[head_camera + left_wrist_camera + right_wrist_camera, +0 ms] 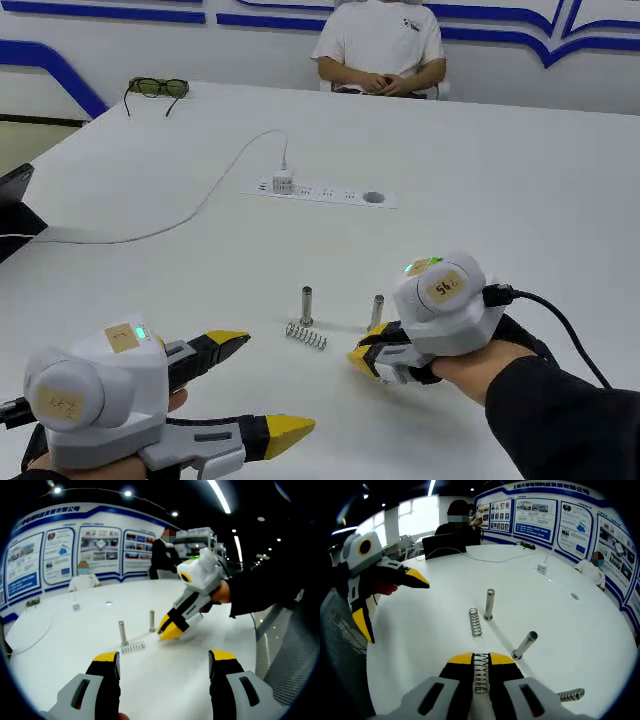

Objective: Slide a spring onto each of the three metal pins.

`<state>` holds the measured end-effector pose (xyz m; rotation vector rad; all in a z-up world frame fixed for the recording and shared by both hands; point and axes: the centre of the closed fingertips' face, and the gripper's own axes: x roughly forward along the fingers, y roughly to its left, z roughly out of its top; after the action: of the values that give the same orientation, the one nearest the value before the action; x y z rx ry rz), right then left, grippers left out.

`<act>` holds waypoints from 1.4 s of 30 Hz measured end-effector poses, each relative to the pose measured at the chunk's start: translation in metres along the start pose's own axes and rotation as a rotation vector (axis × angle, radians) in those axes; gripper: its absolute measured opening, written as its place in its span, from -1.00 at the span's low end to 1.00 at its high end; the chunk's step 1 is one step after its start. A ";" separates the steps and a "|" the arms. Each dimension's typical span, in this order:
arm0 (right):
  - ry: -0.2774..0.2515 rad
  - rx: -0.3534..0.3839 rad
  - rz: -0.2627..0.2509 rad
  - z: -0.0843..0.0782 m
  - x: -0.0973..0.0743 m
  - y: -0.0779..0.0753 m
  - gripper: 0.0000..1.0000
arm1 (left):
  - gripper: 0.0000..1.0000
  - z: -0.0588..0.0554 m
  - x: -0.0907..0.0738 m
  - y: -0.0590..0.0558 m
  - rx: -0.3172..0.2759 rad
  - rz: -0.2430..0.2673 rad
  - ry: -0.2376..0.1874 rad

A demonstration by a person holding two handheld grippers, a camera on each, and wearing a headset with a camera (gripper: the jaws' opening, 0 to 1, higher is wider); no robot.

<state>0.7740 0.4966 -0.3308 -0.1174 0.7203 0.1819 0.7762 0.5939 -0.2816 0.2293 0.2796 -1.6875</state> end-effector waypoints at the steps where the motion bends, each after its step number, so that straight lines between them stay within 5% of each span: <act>1: -0.002 0.001 -0.002 0.000 -0.001 -0.001 -0.76 | 0.47 0.000 0.000 0.000 0.001 -0.001 0.000; 42: -0.065 0.048 -0.055 0.007 -0.024 -0.014 -0.76 | 0.47 0.006 0.001 -0.004 0.020 -0.012 0.000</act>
<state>0.7633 0.4814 -0.3093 -0.0846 0.6554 0.1154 0.7717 0.5918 -0.2762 0.2436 0.2647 -1.7027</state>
